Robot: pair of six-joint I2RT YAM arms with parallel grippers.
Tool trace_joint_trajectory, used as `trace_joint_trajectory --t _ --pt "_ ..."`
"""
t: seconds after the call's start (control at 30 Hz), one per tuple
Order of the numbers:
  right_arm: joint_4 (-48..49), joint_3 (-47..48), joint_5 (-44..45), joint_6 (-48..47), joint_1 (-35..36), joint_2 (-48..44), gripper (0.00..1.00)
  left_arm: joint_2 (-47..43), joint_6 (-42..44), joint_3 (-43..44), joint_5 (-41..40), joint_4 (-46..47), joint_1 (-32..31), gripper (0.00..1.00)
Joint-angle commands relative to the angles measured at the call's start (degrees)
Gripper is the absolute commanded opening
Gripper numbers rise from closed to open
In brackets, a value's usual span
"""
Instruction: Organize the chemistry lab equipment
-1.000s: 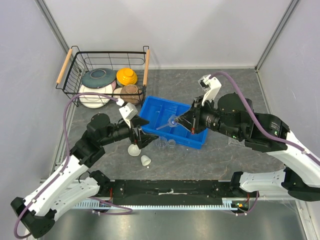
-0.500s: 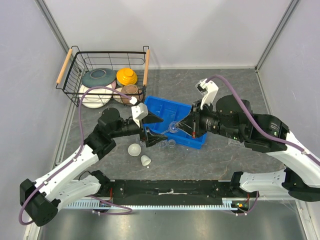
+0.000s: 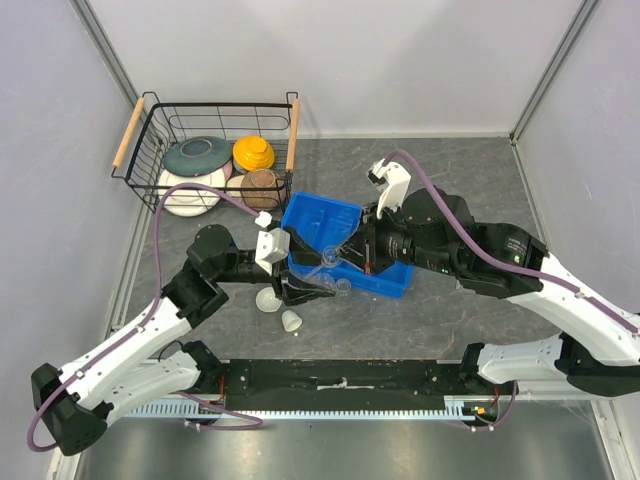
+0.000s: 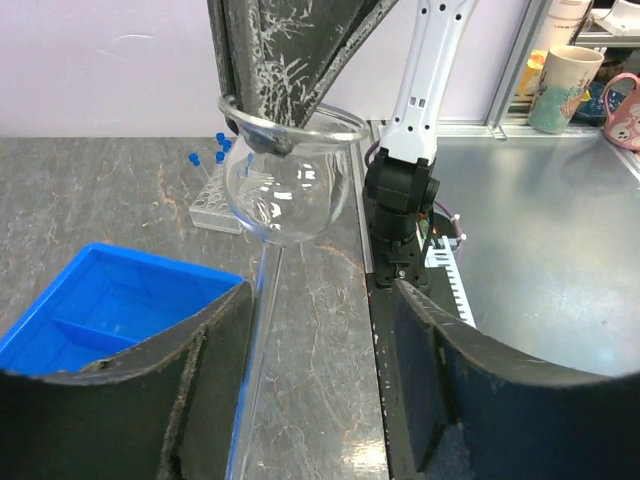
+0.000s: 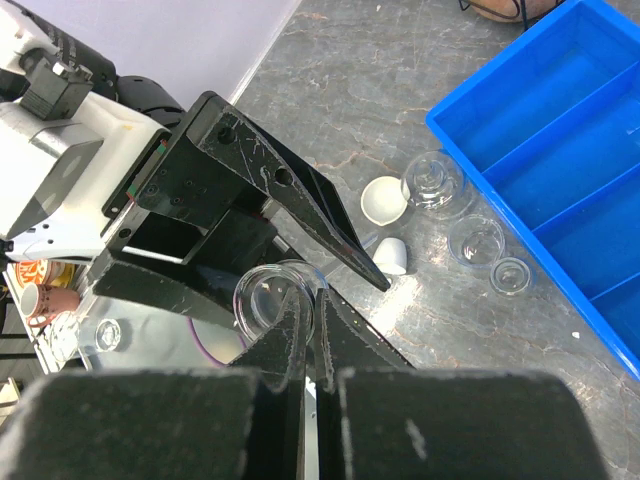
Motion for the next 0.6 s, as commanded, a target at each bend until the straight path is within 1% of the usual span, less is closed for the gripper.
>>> trace_joint_trajectory --t 0.0,0.1,0.23,0.3,0.43,0.5,0.53,0.57 --pt "2.82 0.14 0.23 0.22 0.15 0.22 0.00 -0.28 2.46 0.50 3.39 1.73 -0.72 0.61" --pt "3.08 0.67 0.05 0.13 0.07 0.57 0.00 0.33 2.46 -0.11 3.39 1.82 -0.81 0.56" --pt "3.08 0.93 -0.21 0.13 0.24 0.92 0.00 2.26 2.46 -0.46 3.21 1.82 -0.99 0.46" --pt "3.17 1.02 -0.30 0.13 0.07 0.92 0.00 2.62 4.13 -0.64 2.42 2.26 -0.99 0.46" --pt "3.08 1.02 -0.30 -0.04 0.15 0.92 0.00 3.32 4.92 -0.38 2.07 2.35 -1.16 0.32" --pt "3.26 0.93 0.22 -0.13 0.07 0.75 0.00 3.50 5.44 -0.20 1.54 1.82 -1.16 0.26" --pt "3.09 0.84 0.40 -0.22 0.07 0.66 0.00 3.59 5.71 0.32 1.19 1.30 -1.16 0.18" --pt "3.08 0.67 0.40 -0.31 0.15 0.57 0.00 3.50 6.06 0.41 1.19 0.94 -1.16 0.13"
